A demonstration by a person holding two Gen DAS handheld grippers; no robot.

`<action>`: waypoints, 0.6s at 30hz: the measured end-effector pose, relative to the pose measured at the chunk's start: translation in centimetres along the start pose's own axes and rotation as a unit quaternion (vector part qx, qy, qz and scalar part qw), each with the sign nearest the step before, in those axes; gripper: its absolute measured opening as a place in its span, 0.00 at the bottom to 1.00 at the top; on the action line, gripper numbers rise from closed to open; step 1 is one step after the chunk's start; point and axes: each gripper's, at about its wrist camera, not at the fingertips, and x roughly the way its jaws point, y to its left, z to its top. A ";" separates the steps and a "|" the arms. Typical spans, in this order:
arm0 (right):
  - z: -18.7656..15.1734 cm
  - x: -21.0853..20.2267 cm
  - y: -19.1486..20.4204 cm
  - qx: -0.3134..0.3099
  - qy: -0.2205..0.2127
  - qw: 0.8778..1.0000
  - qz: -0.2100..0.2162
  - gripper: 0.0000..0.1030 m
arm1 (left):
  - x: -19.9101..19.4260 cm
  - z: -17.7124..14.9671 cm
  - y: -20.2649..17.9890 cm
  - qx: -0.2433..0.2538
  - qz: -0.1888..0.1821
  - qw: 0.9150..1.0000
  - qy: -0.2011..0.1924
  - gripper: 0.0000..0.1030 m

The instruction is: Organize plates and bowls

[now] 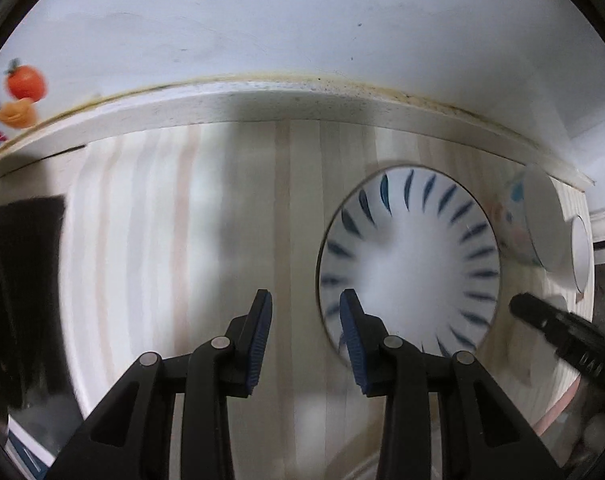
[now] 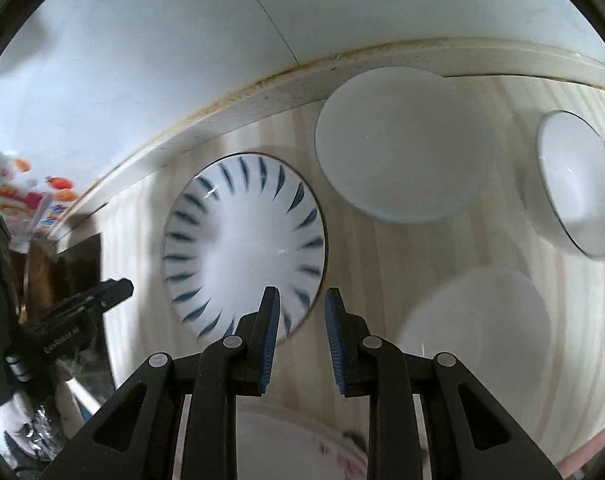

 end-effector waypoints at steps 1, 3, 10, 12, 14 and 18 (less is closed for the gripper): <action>0.1 0.7 0.0 -0.002 0.003 1.000 -0.007 0.25 | 0.8 0.5 0.0 0.002 0.001 1.000 0.005 0.32; 0.4 1.9 -0.1 -0.006 0.008 1.000 -0.016 0.25 | 1.9 1.3 -0.2 0.005 -0.003 1.000 0.015 0.32; 0.7 4.3 -0.2 -0.011 0.009 0.999 -0.039 0.19 | 4.9 2.3 -0.7 0.028 -0.042 0.998 0.036 0.19; 0.8 4.6 0.1 -0.016 0.007 0.999 -0.045 0.18 | 4.9 2.3 -1.0 0.032 -0.035 0.998 0.033 0.19; 0.9 4.8 0.3 -0.022 0.006 0.998 -0.050 0.17 | 4.9 2.3 -0.9 0.030 -0.035 0.998 0.031 0.19; 0.8 4.8 0.5 -0.024 0.007 0.999 -0.048 0.17 | 4.5 1.7 -1.1 0.031 -0.026 0.999 0.032 0.18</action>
